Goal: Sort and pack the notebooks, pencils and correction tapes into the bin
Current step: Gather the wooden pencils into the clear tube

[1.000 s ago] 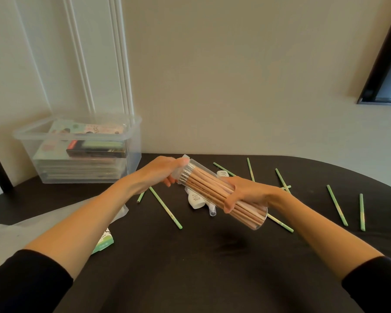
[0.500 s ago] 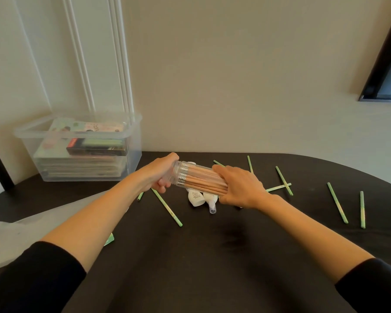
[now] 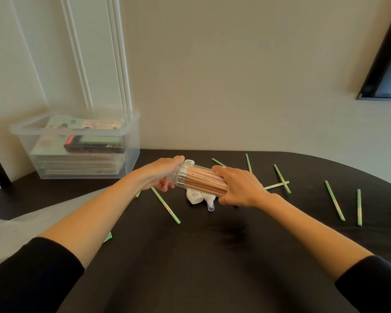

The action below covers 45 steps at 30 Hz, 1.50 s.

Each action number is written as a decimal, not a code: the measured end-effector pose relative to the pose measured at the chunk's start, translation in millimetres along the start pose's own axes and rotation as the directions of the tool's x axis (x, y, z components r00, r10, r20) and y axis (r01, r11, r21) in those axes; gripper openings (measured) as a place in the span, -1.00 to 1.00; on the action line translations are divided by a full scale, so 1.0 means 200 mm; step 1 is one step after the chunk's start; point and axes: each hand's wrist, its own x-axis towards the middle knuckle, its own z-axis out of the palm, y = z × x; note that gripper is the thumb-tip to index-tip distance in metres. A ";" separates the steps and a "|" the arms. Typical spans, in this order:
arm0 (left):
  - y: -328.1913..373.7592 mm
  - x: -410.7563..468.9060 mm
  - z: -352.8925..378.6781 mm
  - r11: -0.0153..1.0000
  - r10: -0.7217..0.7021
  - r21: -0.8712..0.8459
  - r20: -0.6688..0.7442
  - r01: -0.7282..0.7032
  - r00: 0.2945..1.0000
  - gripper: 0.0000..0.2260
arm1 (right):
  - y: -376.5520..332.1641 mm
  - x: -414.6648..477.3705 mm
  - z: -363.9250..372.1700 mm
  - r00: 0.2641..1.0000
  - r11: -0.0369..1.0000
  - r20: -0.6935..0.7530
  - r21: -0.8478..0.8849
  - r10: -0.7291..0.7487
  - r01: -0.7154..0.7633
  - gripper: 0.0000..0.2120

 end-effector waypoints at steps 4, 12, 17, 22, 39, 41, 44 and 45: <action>0.00 0.01 -0.01 0.999 0.011 -0.032 0.015 -0.011 1.000 -0.58 | 0.00 0.00 0.00 1.000 1.000 0.011 0.031 0.005 -0.006 -0.48; 0.00 -0.01 -0.03 0.992 0.117 0.024 0.158 -0.122 0.981 -0.63 | 0.05 0.02 0.02 0.988 0.970 0.148 0.233 0.037 -0.071 -0.35; 0.04 -0.02 0.03 0.938 0.294 0.174 0.053 -0.299 0.954 -0.65 | 0.05 0.02 -0.01 0.973 0.924 0.227 0.366 0.029 -0.113 -0.31; 0.05 0.01 0.06 0.881 0.413 0.309 -0.129 -0.359 0.902 -0.71 | 0.05 0.00 -0.05 0.944 0.830 0.328 0.535 -0.030 -0.159 -0.49; 0.01 0.14 0.01 0.795 0.606 0.241 -0.357 -0.556 0.711 -0.59 | 0.03 0.09 -0.03 0.764 0.300 0.542 0.838 -0.351 -0.457 -0.37; 0.03 0.21 -0.02 0.857 0.514 0.231 -0.440 -0.460 0.736 -0.63 | 0.00 0.14 -0.02 0.796 0.312 0.522 0.845 -0.305 -0.435 -0.34; 0.09 0.30 -0.10 0.936 0.319 0.056 -0.553 -0.348 0.769 -0.70 | -0.03 0.27 -0.03 0.868 0.363 0.474 0.843 -0.149 -0.398 -0.18; 0.11 0.32 -0.11 0.938 0.274 -0.031 -0.546 -0.347 0.791 -0.72 | -0.02 0.30 -0.04 0.883 0.347 0.453 0.853 -0.124 -0.389 -0.20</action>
